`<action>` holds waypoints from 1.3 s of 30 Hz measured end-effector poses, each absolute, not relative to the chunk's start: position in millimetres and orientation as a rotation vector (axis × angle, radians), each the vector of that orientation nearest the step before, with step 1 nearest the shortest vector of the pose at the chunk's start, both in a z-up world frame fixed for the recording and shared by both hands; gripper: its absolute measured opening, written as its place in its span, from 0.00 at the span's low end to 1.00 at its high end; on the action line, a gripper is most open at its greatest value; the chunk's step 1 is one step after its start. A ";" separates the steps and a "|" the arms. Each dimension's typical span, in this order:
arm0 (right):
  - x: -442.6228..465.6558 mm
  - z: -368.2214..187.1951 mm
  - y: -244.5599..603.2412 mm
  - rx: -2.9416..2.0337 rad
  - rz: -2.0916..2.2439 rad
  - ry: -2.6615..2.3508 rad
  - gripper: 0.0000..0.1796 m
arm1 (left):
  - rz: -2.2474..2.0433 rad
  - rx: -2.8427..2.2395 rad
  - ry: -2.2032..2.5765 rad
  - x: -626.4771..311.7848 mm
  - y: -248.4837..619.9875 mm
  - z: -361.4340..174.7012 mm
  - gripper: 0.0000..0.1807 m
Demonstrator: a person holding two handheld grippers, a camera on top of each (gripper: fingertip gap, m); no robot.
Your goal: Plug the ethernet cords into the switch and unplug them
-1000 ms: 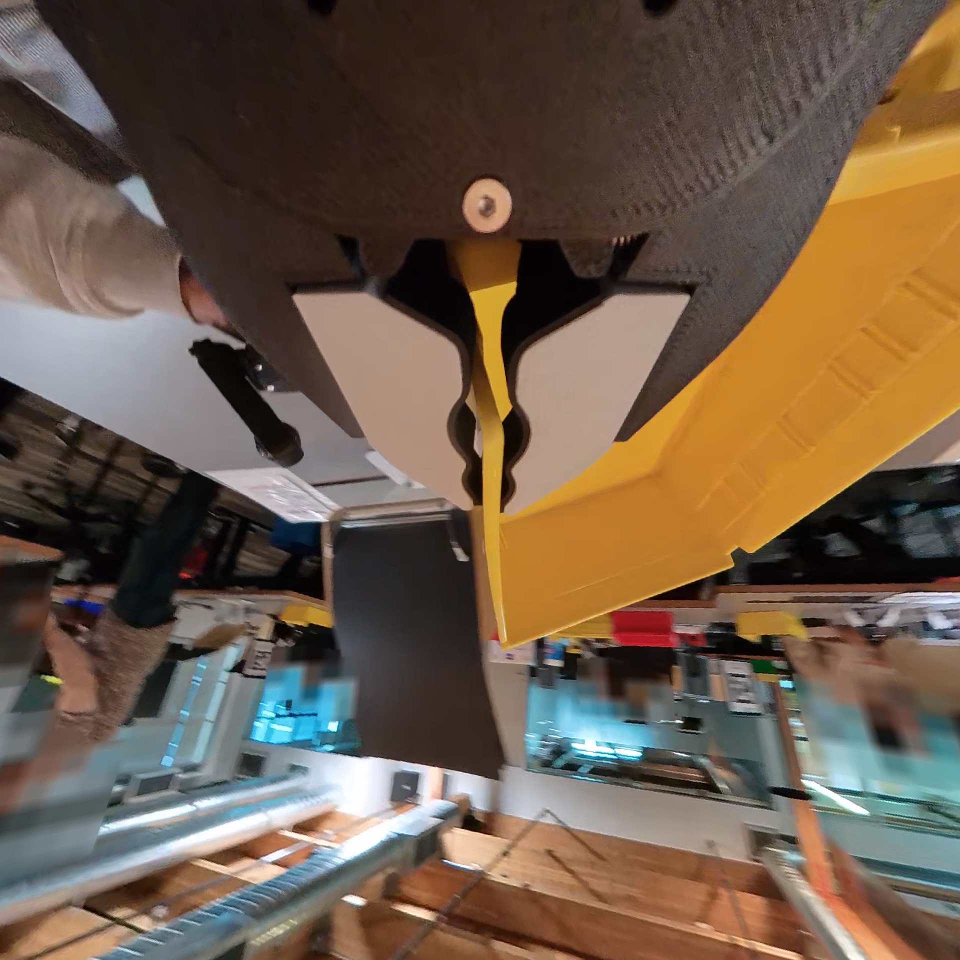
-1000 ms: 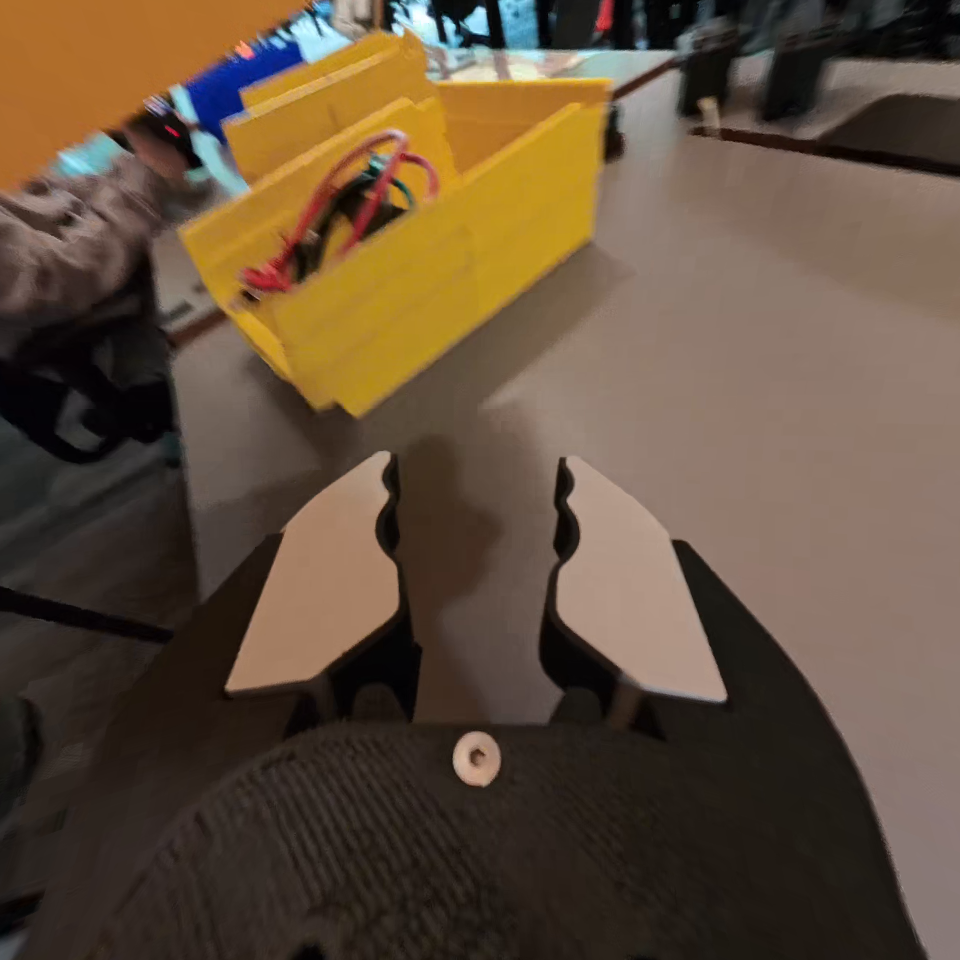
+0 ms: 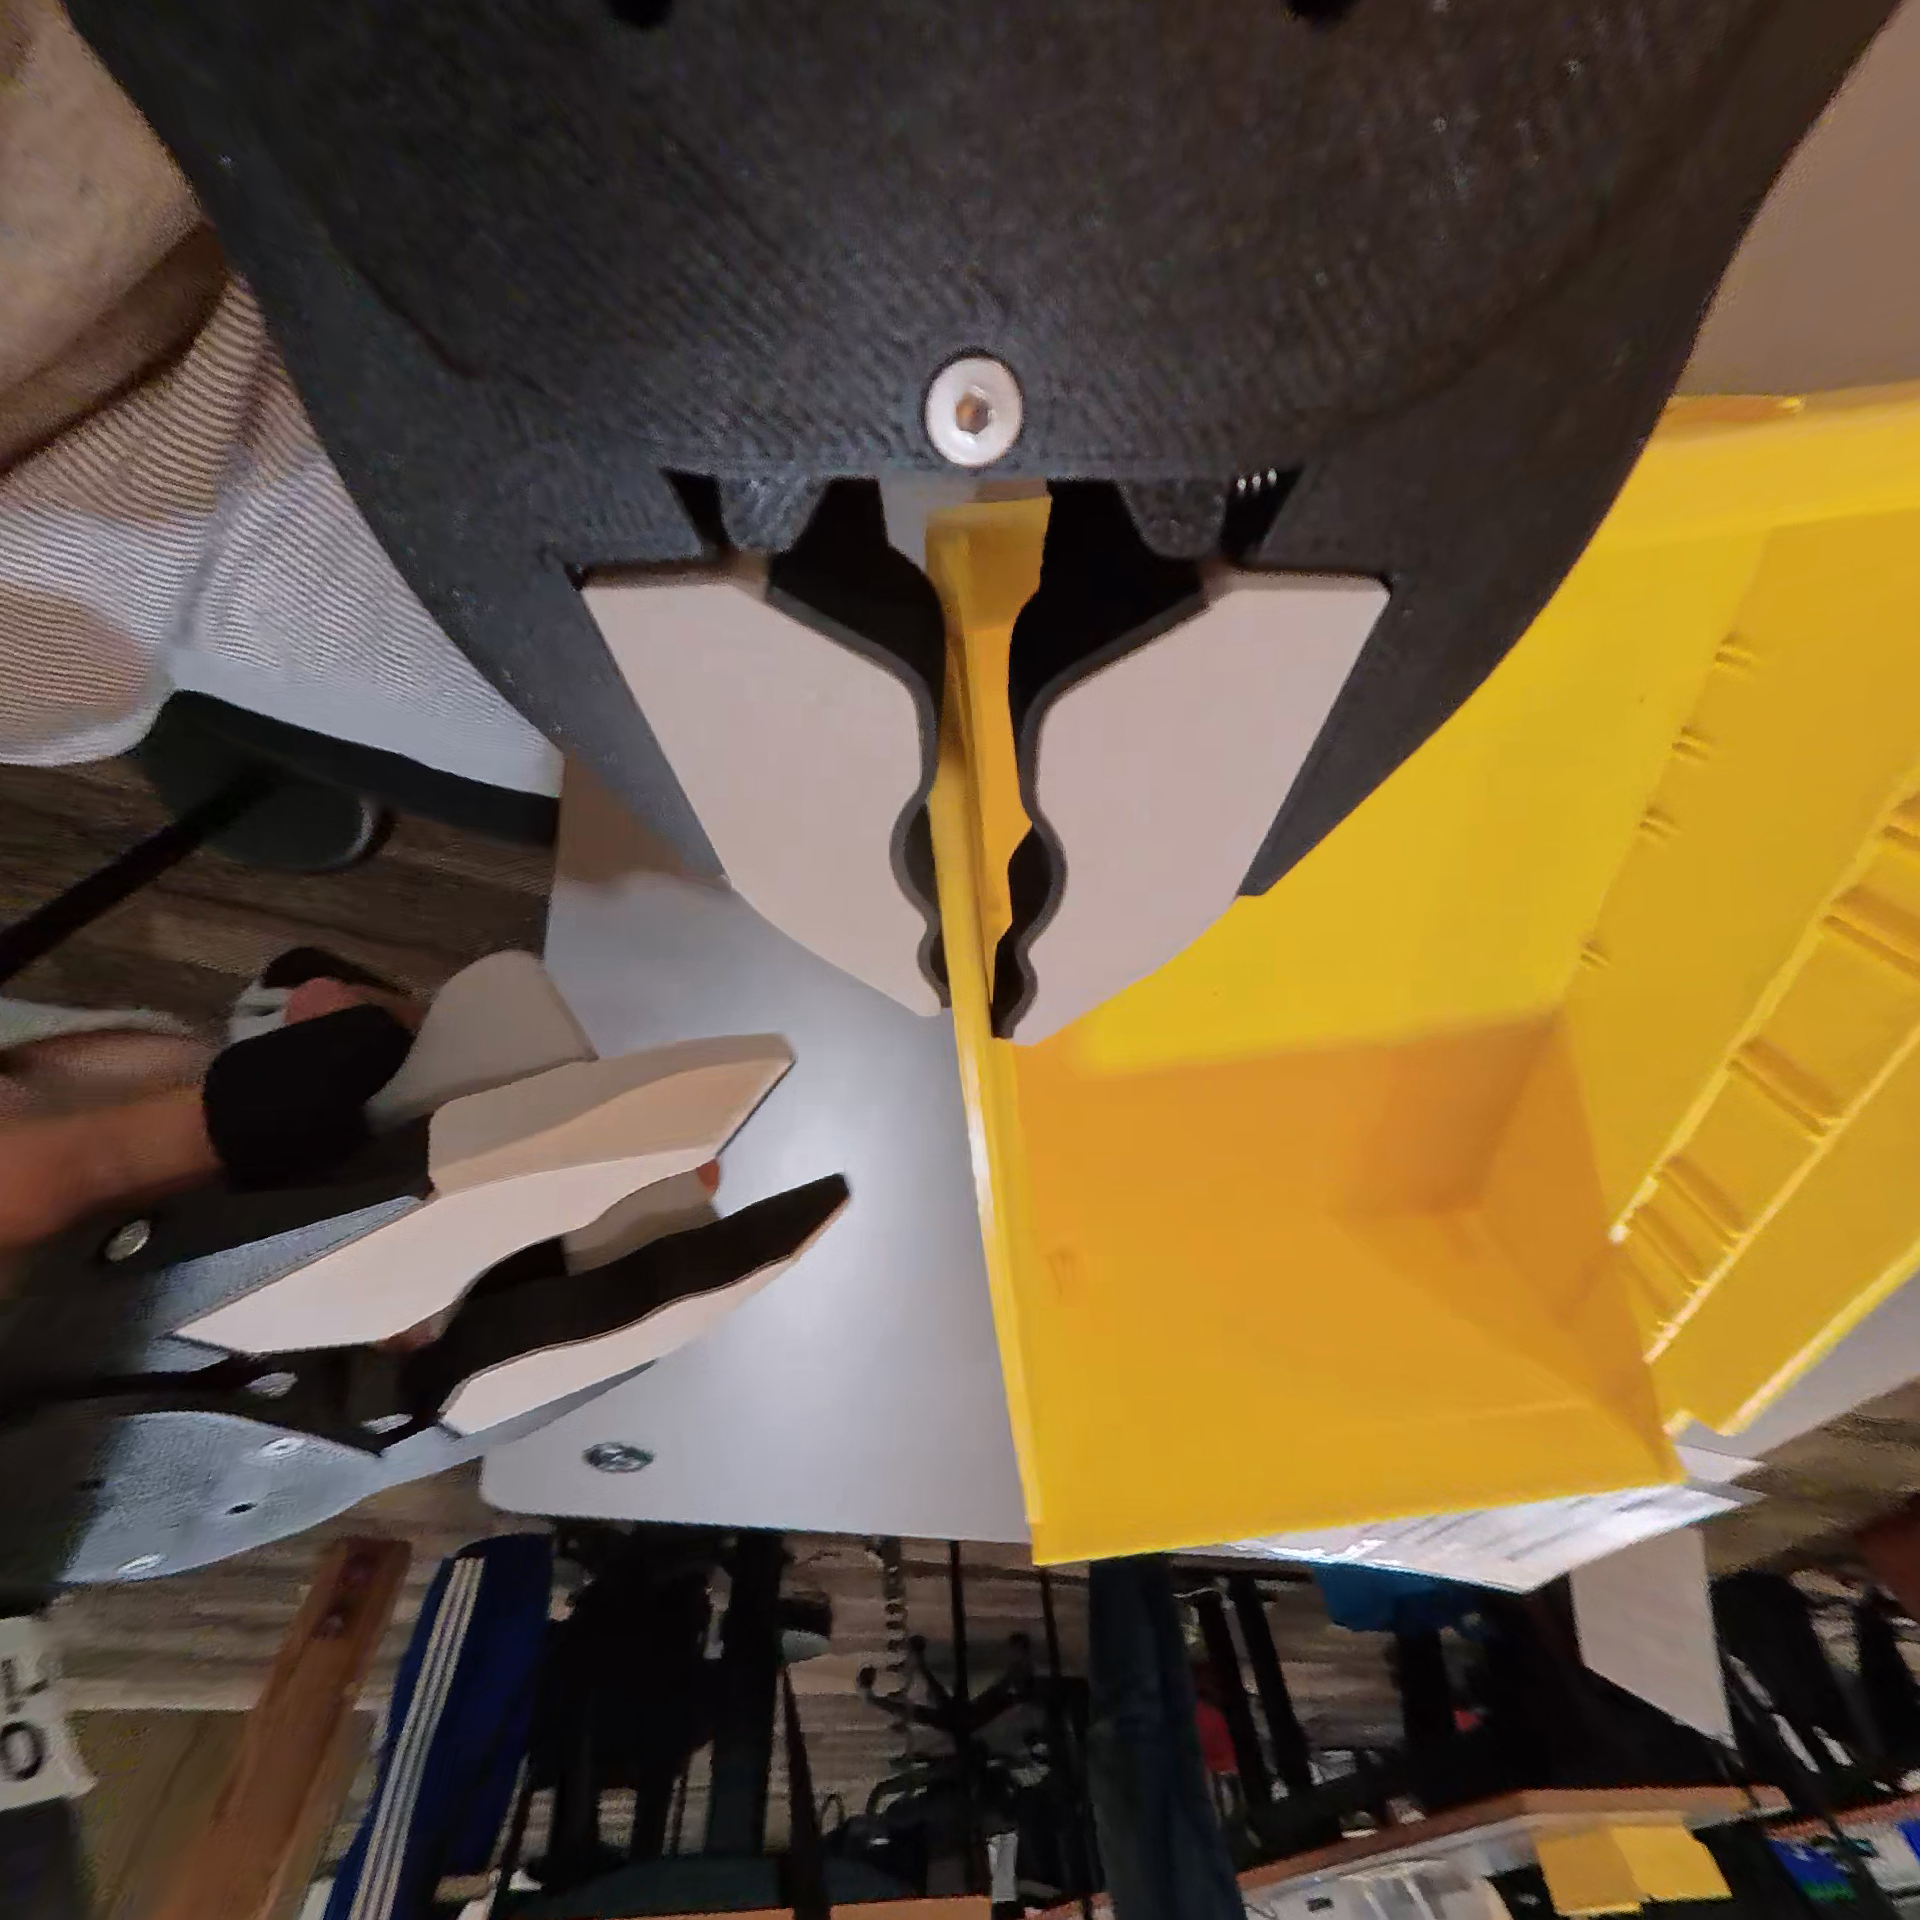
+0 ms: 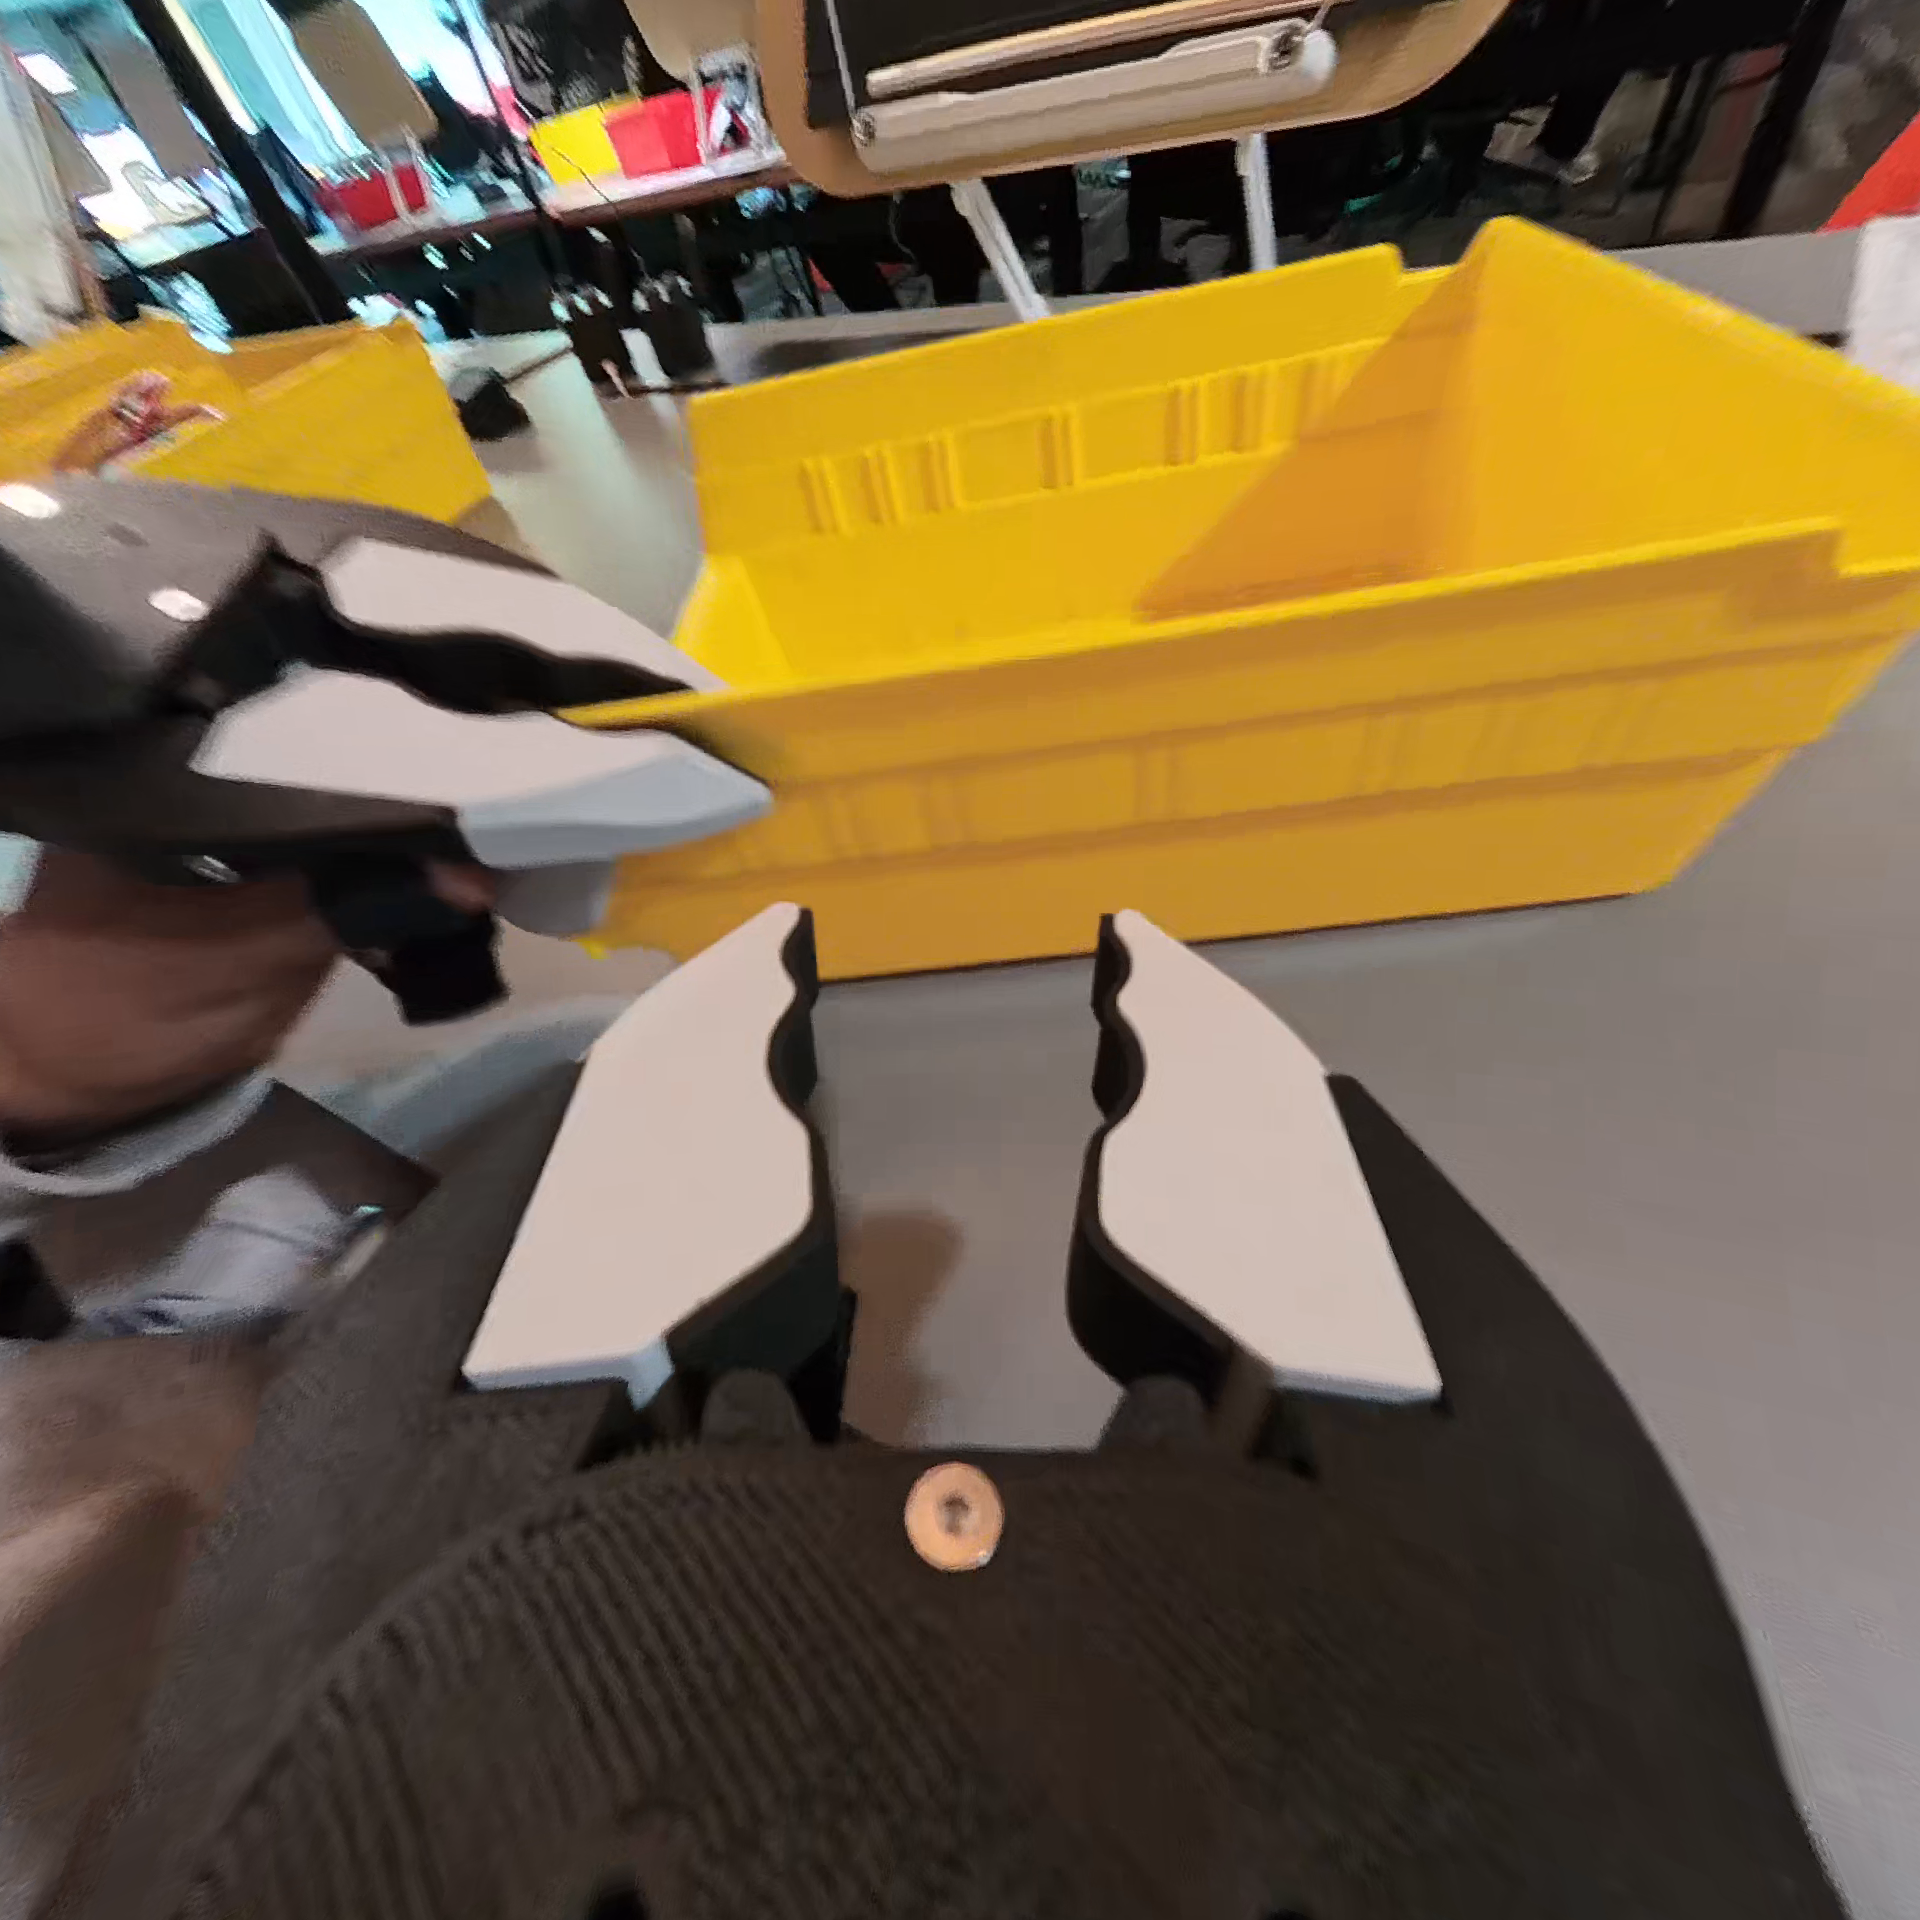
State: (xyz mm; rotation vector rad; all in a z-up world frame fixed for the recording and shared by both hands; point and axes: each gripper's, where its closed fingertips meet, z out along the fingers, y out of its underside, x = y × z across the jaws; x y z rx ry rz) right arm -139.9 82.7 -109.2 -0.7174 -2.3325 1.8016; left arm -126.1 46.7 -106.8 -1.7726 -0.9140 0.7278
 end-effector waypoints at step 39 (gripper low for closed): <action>-160.6 -103.9 28.0 -0.165 1.354 -2.199 0.54 | 0.396 -1.090 -1.180 -81.7 -48.1 -86.6 0.21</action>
